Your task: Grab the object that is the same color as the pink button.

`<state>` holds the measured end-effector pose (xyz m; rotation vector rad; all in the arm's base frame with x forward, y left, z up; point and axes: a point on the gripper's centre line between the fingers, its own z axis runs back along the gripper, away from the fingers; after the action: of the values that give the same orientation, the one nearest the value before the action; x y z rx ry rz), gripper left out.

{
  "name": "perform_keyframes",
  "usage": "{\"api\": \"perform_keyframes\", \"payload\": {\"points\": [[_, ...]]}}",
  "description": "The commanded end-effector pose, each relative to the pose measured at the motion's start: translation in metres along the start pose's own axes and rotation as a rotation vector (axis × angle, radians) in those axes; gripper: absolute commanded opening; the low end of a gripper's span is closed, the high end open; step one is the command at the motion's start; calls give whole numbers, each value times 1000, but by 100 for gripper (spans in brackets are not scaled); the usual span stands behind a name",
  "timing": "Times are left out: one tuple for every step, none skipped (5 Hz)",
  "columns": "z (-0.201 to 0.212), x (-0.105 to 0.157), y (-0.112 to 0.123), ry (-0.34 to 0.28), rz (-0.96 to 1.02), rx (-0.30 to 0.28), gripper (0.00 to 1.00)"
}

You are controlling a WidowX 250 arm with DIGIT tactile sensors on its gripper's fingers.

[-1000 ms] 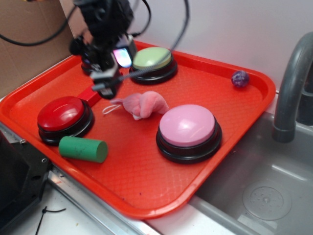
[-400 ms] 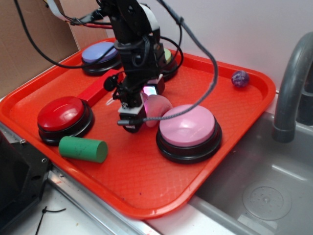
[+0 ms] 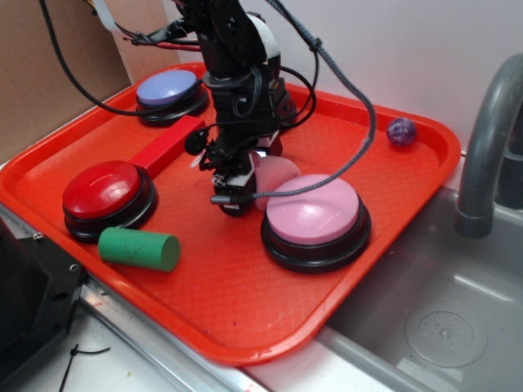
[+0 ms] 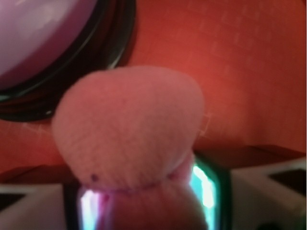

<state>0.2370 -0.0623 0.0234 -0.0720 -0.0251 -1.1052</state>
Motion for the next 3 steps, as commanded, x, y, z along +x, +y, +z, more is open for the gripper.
{"api": "perform_keyframes", "payload": {"points": [[80, -20, -6, -27, 408, 77, 0], [107, -37, -16, -18, 658, 89, 0], [138, -62, -27, 10, 907, 137, 0]]}}
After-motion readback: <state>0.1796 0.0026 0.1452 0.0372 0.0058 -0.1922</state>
